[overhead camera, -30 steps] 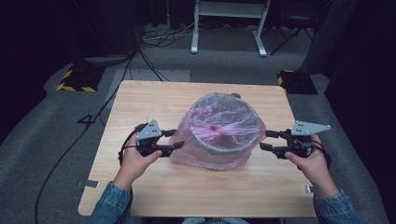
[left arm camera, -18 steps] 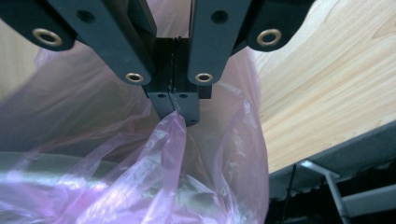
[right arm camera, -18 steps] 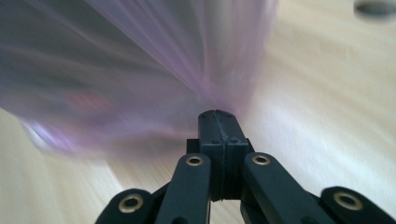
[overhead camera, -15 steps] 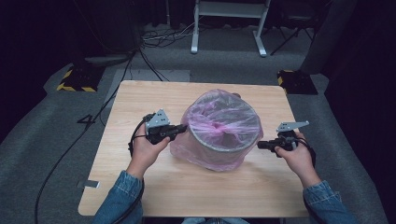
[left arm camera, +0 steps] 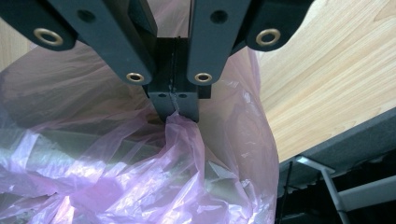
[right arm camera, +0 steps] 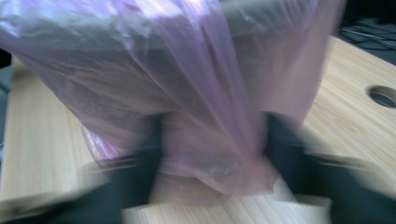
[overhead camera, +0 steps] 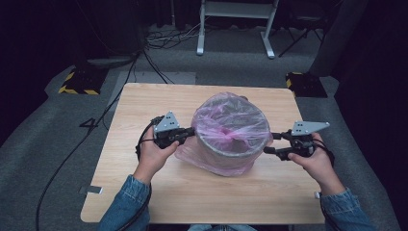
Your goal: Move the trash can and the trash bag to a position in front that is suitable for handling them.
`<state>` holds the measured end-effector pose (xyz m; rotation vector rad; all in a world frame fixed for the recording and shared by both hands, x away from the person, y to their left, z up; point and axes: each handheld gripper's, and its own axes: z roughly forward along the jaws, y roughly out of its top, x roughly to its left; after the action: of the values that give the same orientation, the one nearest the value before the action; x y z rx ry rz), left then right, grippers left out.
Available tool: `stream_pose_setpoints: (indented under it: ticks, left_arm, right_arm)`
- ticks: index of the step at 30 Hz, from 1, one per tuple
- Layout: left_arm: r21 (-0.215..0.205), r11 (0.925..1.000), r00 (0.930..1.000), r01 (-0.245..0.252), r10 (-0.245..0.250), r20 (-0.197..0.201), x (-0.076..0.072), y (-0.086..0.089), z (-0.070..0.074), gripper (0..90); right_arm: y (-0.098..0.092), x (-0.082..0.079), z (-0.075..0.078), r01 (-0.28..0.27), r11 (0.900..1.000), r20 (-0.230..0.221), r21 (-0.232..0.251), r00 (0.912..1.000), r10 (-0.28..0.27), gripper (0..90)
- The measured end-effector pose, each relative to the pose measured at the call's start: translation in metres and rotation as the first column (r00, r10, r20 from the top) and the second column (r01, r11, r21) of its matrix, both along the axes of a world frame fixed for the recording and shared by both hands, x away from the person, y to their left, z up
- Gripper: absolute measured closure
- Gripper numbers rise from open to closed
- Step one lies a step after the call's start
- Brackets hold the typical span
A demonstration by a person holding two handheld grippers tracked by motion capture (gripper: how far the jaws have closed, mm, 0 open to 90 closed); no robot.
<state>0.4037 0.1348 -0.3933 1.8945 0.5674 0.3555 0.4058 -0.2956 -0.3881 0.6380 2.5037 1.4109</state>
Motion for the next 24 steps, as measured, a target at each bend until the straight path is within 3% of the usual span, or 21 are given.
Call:
stream_pose_setpoints:
  ticks: [1, 2, 5, 7, 11, 13, 15, 18, 21, 24]
  left_arm:
    - [0.000, 1.0000, 1.0000, -0.001, 0.001, -0.001, 0.000, 0.001, 0.000, 90.0]
    - [0.001, 1.0000, 1.0000, -0.001, 0.001, 0.000, 0.000, 0.003, 0.001, 90.0]
    - [-0.007, 1.0000, 1.0000, -0.006, 0.006, -0.001, -0.002, 0.006, 0.003, 90.0]
    - [0.000, 0.9999, 0.9999, -0.013, 0.013, -0.007, -0.002, 0.005, 0.003, 90.0]
    - [0.047, 0.9978, 0.9981, -0.047, 0.049, -0.038, 0.006, 0.006, -0.004, 90.0]
    - [0.061, 0.9961, 0.9953, -0.063, 0.067, -0.070, 0.011, 0.007, -0.012, 90.0]
    - [0.107, 0.9914, 0.9905, -0.076, 0.087, -0.106, 0.016, 0.007, -0.024, 90.0]
    - [0.120, 0.9901, 0.9843, -0.073, 0.091, -0.151, 0.022, 0.006, -0.041, 90.0]
    - [0.106, 0.9920, 0.9813, -0.067, 0.085, -0.173, 0.025, 0.002, -0.052, 90.0]
    - [0.119, 0.9897, 0.9816, -0.080, 0.099, -0.163, 0.030, 0.000, -0.053, 90.0]
  right_arm:
    - [0.001, 0.003, 0.000, -0.024, 1.000, -0.017, -0.001, 0.9996, 0.024, 82.1]
    - [0.000, 0.005, 0.000, -0.014, 1.000, -0.043, 0.018, 0.9990, 0.015, 90.0]
    - [-0.006, 0.012, -0.005, 0.062, 0.998, -0.076, 0.007, 0.9952, -0.062, 90.0]
    - [-0.014, 0.019, -0.018, 0.105, 0.994, -0.130, -0.005, 0.9859, -0.105, 90.0]
    - [-0.018, 0.028, -0.044, 0.130, 0.991, -0.201, -0.035, 0.9704, -0.134, 90.0]
    - [-0.015, 0.030, -0.046, 0.131, 0.991, -0.200, -0.025, 0.9707, -0.134, 90.0]
    - [-0.010, 0.029, -0.041, 0.122, 0.993, -0.173, -0.011, 0.9774, -0.122, 90.0]
    - [-0.003, 0.030, -0.036, 0.110, 0.994, -0.156, -0.018, 0.9814, -0.111, 90.0]
    - [-0.002, 0.034, -0.044, 0.122, 0.992, -0.179, -0.032, 0.9758, -0.126, 90.0]
    - [-0.006, 0.039, -0.054, 0.149, 0.988, -0.202, -0.029, 0.9675, -0.152, 90.0]
